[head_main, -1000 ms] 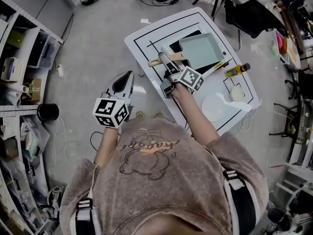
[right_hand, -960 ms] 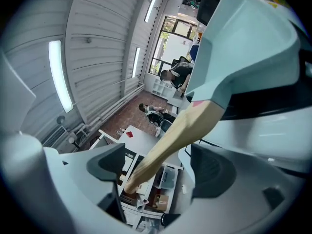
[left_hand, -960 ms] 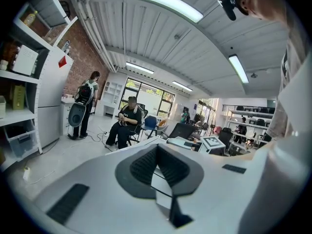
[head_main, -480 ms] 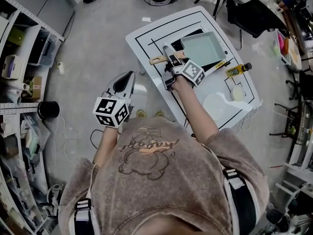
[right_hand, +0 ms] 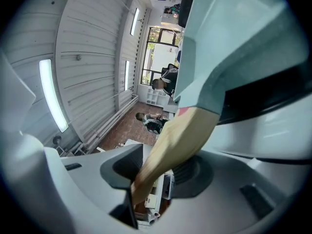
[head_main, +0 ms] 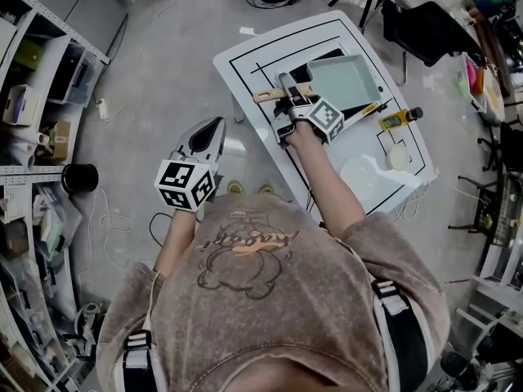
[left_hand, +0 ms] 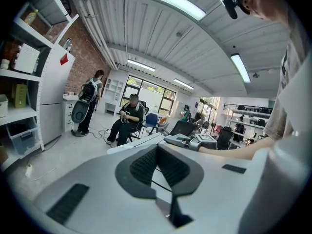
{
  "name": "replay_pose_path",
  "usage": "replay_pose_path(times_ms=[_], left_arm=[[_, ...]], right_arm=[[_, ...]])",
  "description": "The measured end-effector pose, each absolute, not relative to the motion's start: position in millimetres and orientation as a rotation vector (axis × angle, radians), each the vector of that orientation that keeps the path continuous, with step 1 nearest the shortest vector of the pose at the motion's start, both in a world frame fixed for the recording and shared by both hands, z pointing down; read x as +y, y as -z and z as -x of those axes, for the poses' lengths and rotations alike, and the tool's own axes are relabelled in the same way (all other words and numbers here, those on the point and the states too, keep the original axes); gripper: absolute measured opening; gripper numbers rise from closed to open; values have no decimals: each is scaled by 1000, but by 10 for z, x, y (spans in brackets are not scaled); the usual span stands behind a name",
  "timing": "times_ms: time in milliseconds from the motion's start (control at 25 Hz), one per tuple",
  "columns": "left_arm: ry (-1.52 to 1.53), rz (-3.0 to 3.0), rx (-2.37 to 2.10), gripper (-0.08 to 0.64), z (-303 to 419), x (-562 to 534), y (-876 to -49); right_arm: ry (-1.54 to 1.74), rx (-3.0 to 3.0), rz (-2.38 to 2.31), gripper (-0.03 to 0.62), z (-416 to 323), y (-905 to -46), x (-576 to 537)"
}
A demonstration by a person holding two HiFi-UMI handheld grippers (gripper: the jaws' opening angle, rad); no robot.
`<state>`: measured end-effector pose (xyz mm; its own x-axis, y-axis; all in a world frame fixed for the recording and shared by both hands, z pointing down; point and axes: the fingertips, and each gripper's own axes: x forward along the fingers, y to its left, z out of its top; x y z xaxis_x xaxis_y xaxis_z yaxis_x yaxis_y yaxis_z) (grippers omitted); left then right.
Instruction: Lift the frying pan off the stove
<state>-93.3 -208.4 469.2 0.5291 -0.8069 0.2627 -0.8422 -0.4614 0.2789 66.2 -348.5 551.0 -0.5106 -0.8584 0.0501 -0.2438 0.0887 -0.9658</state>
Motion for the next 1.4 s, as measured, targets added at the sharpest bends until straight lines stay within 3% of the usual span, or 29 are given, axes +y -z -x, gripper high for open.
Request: replay_pose_path(times_ms=[600,1400], left_arm=[[-102,-2378,-1372,5,1014,-2041,-4706],[-50,-2327,-1438,5,1258,-1925,-4688]], right_arm=[[1501,2055,1000,137,-291,-5317,-3345],[1711,2496,347,144,412,-4923,-2121]])
